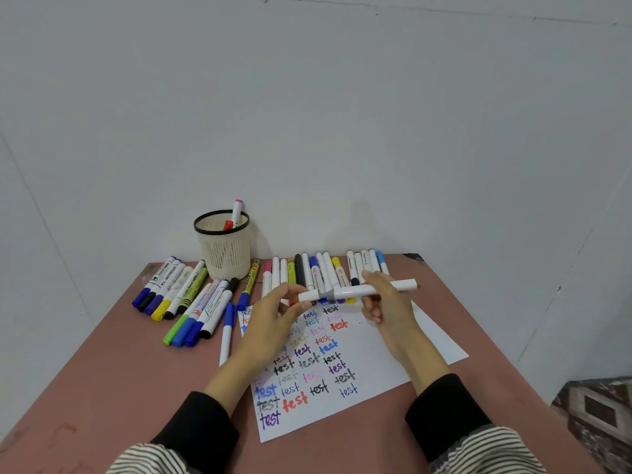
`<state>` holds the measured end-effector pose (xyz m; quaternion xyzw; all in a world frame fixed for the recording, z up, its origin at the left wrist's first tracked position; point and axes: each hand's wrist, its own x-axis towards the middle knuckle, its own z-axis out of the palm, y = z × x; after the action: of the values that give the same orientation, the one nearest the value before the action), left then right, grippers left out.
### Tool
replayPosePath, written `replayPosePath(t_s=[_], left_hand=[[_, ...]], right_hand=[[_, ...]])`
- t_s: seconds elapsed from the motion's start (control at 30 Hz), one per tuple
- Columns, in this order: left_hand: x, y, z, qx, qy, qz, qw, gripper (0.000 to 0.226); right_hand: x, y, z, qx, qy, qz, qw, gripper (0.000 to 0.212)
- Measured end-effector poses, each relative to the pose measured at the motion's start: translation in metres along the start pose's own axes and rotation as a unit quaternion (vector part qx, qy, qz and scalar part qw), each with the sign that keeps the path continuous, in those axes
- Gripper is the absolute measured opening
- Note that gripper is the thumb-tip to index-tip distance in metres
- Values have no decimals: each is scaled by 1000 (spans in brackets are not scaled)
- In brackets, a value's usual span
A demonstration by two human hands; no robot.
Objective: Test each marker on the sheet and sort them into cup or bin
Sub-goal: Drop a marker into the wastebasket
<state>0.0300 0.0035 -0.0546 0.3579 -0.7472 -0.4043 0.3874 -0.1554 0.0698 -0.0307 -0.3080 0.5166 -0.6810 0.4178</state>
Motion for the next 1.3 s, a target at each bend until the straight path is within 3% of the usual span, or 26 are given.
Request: replayPosePath(t_s=[0.43,0.77,0.93,1.3], left_hand=[[0,2,0,-22,-37,5,999,15],[4,-2,-8,-76,-25,-6,997,19],[6,-4,-9,-88,-32,-16,995,19],[8,5,-12,-85,-1,-1,996,19]], right_hand=[[-5,-1,7,-29,-4,6,1000,22],[-10,-4,17,-22,-8,3,1000,17],[-11,-5,18,-21,-13,1,1000,27],[-6,-1,13,13,-45,28,999,16]])
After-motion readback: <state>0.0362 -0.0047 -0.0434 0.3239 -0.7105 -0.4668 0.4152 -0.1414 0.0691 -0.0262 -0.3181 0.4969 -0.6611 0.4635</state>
